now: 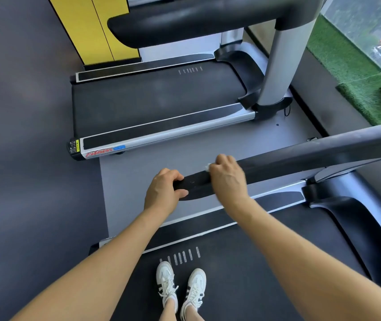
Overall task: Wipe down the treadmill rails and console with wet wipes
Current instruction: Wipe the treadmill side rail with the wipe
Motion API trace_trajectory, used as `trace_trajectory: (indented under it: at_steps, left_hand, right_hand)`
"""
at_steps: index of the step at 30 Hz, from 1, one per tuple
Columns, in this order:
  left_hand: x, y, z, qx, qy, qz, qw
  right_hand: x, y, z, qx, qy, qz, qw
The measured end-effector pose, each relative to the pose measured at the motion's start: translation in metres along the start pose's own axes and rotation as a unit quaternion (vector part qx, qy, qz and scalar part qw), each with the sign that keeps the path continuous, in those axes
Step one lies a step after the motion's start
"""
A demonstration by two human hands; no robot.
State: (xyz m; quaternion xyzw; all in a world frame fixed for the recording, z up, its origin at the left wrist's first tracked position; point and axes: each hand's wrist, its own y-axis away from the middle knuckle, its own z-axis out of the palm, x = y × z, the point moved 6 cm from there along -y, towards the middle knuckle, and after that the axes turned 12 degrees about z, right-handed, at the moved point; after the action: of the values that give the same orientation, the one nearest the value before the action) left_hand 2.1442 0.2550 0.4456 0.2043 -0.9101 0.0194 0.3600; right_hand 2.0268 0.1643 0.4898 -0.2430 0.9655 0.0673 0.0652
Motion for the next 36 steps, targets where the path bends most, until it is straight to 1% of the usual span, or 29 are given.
trace_trajectory:
  at_steps: [2, 3, 5, 6, 9, 10, 12, 13, 14, 17, 19, 21, 22, 23, 25, 27, 29, 31, 34, 36]
  left_hand:
    - [0.002, 0.0, -0.001, -0.004, -0.004, -0.005, 1.0]
    - [0.002, -0.001, -0.002, -0.006, -0.006, -0.008, 1.0]
    - [0.003, -0.001, -0.002, -0.007, -0.011, -0.008, 1.0]
    - [0.003, -0.001, -0.002, -0.006, -0.011, -0.006, 1.0]
    - [0.003, -0.001, -0.001, -0.006, -0.007, -0.005, 1.0]
    - [0.002, -0.001, -0.001, -0.005, -0.006, -0.006, 1.0]
    - [0.001, 0.0, 0.0, -0.001, -0.002, -0.005, 1.0]
    - [0.001, 0.001, 0.0, 0.001, -0.001, -0.004, 1.0]
    - [0.002, 0.001, 0.0, 0.002, -0.003, -0.003, 1.0]
    - [0.003, 0.001, -0.002, 0.004, -0.009, -0.001, 1.0]
    - [0.004, 0.0, -0.002, 0.003, -0.014, -0.002, 1.0]
    - [0.003, 0.0, -0.002, 0.001, -0.012, -0.002, 1.0]
    - [0.002, 0.0, -0.002, 0.001, -0.01, 0.0, 1.0]
    - [0.002, 0.001, -0.001, 0.003, -0.008, 0.004, 1.0]
    - [0.001, 0.0, -0.002, 0.008, -0.001, 0.009, 1.0]
    - [-0.001, 0.0, -0.002, 0.008, 0.004, 0.01, 1.0]
    - [-0.002, -0.001, -0.002, 0.008, 0.013, 0.015, 1.0]
    - [-0.003, -0.001, -0.001, 0.008, 0.031, 0.021, 0.999]
    - [-0.008, 0.001, -0.002, 0.005, 0.062, 0.029, 0.998]
    - [-0.018, 0.003, -0.006, 0.003, 0.082, 0.025, 0.996]
  right_hand:
    - [-0.02, 0.006, 0.011, -0.008, -0.009, -0.059, 0.998]
    - [-0.019, 0.005, 0.01, 0.003, -0.015, -0.075, 0.997]
    - [0.002, -0.001, 0.003, 0.003, 0.009, -0.081, 0.997]
    - [0.019, -0.005, -0.003, 0.014, 0.019, -0.064, 0.998]
    - [0.077, -0.018, -0.02, 0.049, 0.03, 0.058, 0.997]
    - [0.084, -0.02, -0.02, 0.05, 0.03, 0.088, 0.994]
    - [0.072, -0.021, -0.017, 0.056, 0.009, 0.124, 0.991]
    - [0.055, -0.018, -0.011, 0.049, -0.005, 0.118, 0.992]
    - [0.032, -0.014, -0.002, 0.034, -0.026, 0.093, 0.995]
    - [-0.033, 0.009, 0.023, -0.022, -0.084, -0.011, 0.996]
    - [-0.042, 0.015, 0.021, -0.029, -0.089, -0.057, 0.994]
    - [-0.021, 0.011, 0.016, -0.019, -0.062, -0.076, 0.995]
    - [-0.002, 0.007, 0.012, -0.003, -0.052, -0.069, 0.996]
    - [0.02, 0.002, 0.005, 0.026, -0.052, -0.043, 0.997]
    - [0.065, -0.008, -0.007, 0.081, -0.059, 0.044, 0.994]
    - [0.084, -0.014, -0.009, 0.099, -0.062, 0.125, 0.985]
    - [0.072, -0.013, -0.001, 0.11, -0.084, 0.168, 0.976]
    - [0.036, -0.003, 0.011, 0.111, -0.117, 0.16, 0.974]
    - [-0.035, 0.023, 0.036, 0.047, -0.145, 0.076, 0.985]
    - [-0.059, 0.036, 0.04, 0.024, -0.147, 0.025, 0.989]
